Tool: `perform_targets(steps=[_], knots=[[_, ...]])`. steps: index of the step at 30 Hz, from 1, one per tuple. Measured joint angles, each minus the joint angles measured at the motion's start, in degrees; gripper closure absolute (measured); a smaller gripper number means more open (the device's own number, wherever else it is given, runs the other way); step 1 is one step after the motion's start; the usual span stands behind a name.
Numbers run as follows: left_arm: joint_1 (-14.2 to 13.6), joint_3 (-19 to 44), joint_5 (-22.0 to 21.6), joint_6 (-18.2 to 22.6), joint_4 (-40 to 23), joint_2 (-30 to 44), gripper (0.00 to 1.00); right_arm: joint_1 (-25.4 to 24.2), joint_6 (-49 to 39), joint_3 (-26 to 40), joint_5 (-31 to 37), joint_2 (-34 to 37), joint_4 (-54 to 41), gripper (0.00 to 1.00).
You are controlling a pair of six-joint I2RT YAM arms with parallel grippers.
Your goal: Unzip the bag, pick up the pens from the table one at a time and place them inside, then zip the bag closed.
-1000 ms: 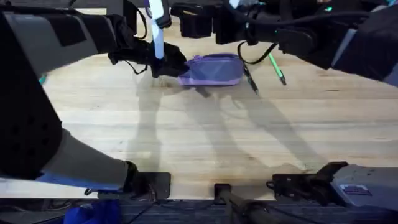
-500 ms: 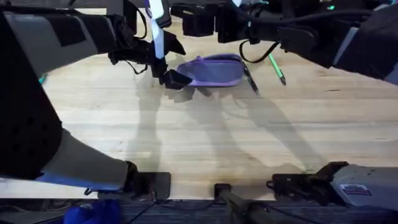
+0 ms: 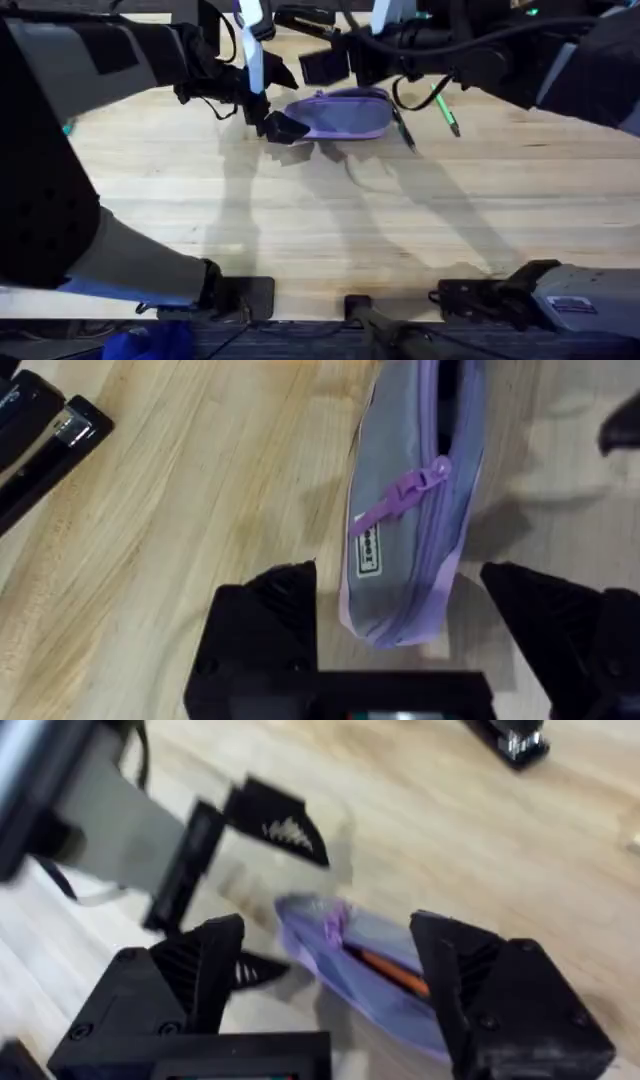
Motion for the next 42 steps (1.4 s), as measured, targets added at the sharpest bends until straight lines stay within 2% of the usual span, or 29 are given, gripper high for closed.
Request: perform_targets(steps=[9, 17, 22, 29, 31, 35, 37, 39, 40, 42], knots=[[0.0, 0.0, 2.8, -1.3, -0.8, 0.0, 0.008, -0.4, -10.5, 5.8, 0.0, 0.0, -10.7, 0.006], [0.0, 0.0, 2.9, -1.5, -1.1, -1.5, 0.008, -3.3, -18.4, 11.0, 0.0, 0.0, -19.8, 0.006], [0.0, 0.0, 2.9, -1.5, -1.9, -4.7, 0.008, -4.2, -22.4, 12.3, 0.0, 0.0, -22.8, 0.007], [0.0, 0.1, 2.6, -1.5, -6.7, -8.9, 0.008, -4.8, -28.4, 12.3, 0.0, 0.0, -23.9, 0.02], [0.0, 0.1, 2.5, -1.5, -7.9, -9.5, 0.008, -4.8, -30.3, 12.4, 0.0, 0.0, -23.9, 0.087], [0.0, 0.1, 2.4, -1.5, -9.4, -10.0, 0.008, -4.9, -33.7, 12.4, 0.0, 0.0, -23.9, 0.347], [0.0, 0.1, 2.3, -1.5, -10.0, -10.0, 0.008, -5.2, -35.3, 12.4, 0.0, 0.1, -23.8, 0.598], [0.0, 0.1, 2.2, -1.5, -10.0, -10.0, 0.008, -5.4, -37.1, 12.4, 0.1, 0.3, -23.8, 0.895], [0.0, 0.1, 2.2, -1.5, -10.0, -10.0, 0.008, -5.6, -37.7, 12.4, 0.1, 0.4, -23.9, 0.949], [0.0, 0.1, 2.2, -1.5, -10.0, -10.0, 0.008, -5.8, -39.0, 12.4, 0.0, 0.6, -23.9, 0.969]])
